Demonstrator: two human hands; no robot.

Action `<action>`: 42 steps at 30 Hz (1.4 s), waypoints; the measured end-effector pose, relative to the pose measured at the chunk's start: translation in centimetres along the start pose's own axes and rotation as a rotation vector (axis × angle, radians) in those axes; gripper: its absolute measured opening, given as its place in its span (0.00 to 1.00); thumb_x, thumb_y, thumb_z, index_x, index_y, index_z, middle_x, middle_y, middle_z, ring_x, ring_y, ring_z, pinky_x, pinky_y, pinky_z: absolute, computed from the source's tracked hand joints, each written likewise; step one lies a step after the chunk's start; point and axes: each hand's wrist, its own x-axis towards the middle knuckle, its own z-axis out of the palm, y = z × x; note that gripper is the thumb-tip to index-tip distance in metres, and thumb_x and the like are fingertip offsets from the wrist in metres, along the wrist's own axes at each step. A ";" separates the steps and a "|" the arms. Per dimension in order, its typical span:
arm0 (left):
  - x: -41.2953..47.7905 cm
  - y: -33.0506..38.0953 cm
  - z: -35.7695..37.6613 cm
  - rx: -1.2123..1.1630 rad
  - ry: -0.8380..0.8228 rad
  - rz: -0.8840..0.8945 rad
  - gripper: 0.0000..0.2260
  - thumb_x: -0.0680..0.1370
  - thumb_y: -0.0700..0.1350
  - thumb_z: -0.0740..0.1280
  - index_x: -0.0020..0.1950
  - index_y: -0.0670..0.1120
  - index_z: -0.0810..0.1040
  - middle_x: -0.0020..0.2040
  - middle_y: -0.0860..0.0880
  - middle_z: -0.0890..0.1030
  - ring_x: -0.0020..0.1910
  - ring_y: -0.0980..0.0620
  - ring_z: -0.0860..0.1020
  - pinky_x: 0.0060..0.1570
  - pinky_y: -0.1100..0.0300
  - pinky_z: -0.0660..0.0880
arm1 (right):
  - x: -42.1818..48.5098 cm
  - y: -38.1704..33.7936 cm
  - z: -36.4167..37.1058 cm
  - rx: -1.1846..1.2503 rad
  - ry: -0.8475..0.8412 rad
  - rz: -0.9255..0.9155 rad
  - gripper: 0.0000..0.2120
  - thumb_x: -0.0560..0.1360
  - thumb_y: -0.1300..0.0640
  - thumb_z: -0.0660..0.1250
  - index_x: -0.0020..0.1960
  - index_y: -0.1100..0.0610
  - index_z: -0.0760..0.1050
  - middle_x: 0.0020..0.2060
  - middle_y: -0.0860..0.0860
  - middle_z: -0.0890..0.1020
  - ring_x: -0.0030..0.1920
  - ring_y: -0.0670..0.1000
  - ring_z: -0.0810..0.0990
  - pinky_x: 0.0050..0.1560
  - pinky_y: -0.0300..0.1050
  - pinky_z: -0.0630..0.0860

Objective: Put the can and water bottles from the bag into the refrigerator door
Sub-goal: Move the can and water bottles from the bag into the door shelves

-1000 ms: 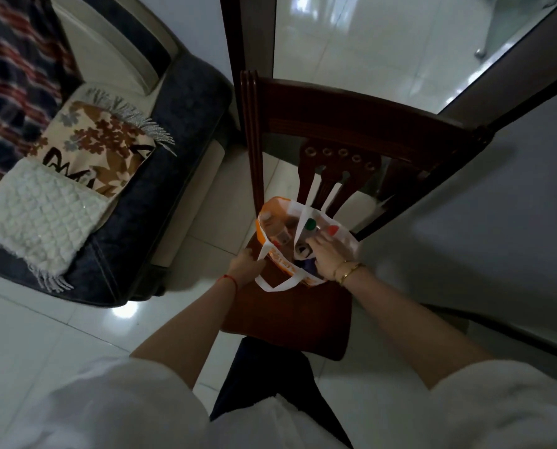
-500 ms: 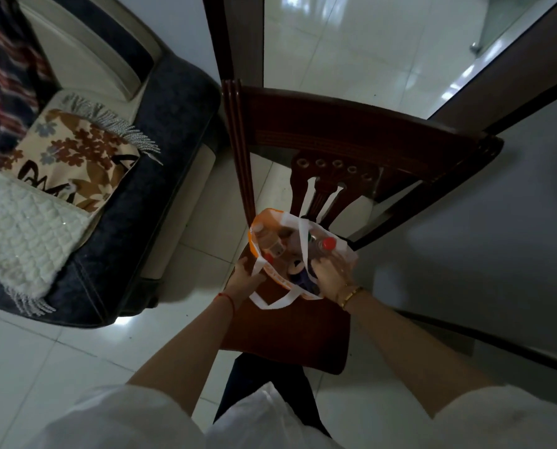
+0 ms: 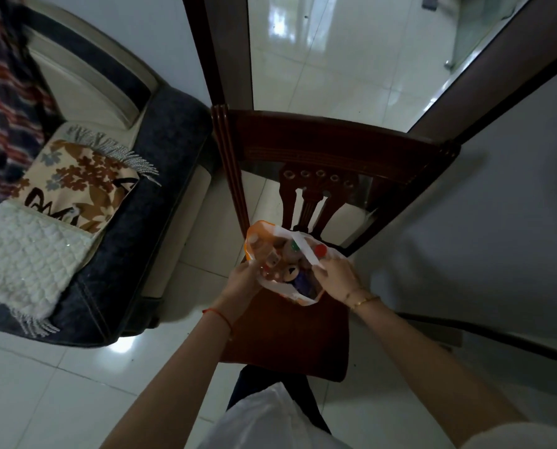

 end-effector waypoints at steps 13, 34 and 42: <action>-5.8 1.1 5.4 0.305 0.119 0.117 0.12 0.81 0.42 0.57 0.42 0.43 0.77 0.36 0.48 0.75 0.39 0.48 0.74 0.42 0.55 0.73 | -5.9 1.3 -5.2 0.494 0.127 0.347 0.17 0.79 0.61 0.57 0.32 0.57 0.69 0.29 0.49 0.71 0.31 0.48 0.69 0.31 0.39 0.63; -20.2 4.1 12.8 0.539 -0.237 0.319 0.23 0.80 0.34 0.56 0.26 0.48 0.71 0.18 0.56 0.66 0.19 0.58 0.63 0.21 0.66 0.60 | -25.3 3.8 -4.2 0.900 0.572 0.573 0.17 0.78 0.57 0.61 0.32 0.59 0.74 0.28 0.56 0.77 0.34 0.55 0.76 0.41 0.50 0.75; -24.5 3.8 19.0 0.548 -0.478 0.276 0.13 0.81 0.34 0.55 0.47 0.33 0.79 0.21 0.53 0.64 0.16 0.59 0.60 0.18 0.70 0.56 | -32.0 6.0 -3.7 0.907 0.724 0.689 0.19 0.79 0.60 0.61 0.30 0.63 0.75 0.24 0.50 0.76 0.23 0.39 0.74 0.25 0.26 0.66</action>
